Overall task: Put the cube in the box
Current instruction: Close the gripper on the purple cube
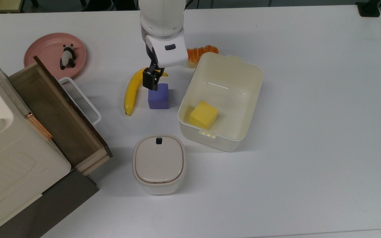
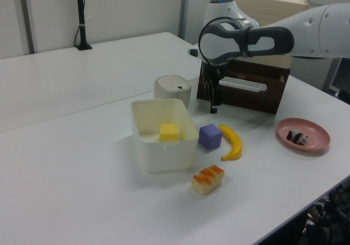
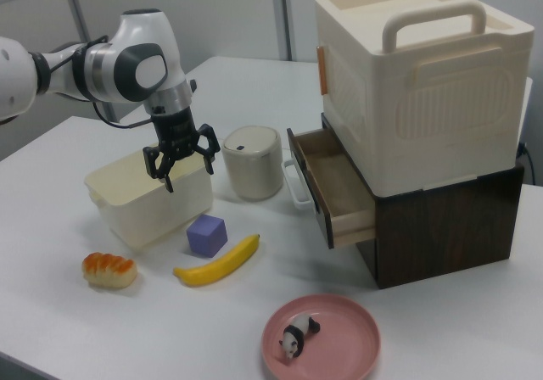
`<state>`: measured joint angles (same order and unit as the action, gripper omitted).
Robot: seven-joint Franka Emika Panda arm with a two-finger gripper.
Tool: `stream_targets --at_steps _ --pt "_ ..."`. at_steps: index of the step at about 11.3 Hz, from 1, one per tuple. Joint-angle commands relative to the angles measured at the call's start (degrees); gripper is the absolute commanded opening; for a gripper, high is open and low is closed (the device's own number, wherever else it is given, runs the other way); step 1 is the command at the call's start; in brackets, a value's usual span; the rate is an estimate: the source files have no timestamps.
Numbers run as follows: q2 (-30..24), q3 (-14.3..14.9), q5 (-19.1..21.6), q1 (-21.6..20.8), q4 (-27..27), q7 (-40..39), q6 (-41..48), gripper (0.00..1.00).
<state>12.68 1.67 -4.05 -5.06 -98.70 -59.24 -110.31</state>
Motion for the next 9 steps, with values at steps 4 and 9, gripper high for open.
stream_targets --at_steps 4,9 --pt "-2.1 0.4 6.1 0.8 -5.7 -1.8 -6.1 1.0" --pt "-2.1 1.0 9.9 1.0 -5.7 -4.0 -6.0 1.0"
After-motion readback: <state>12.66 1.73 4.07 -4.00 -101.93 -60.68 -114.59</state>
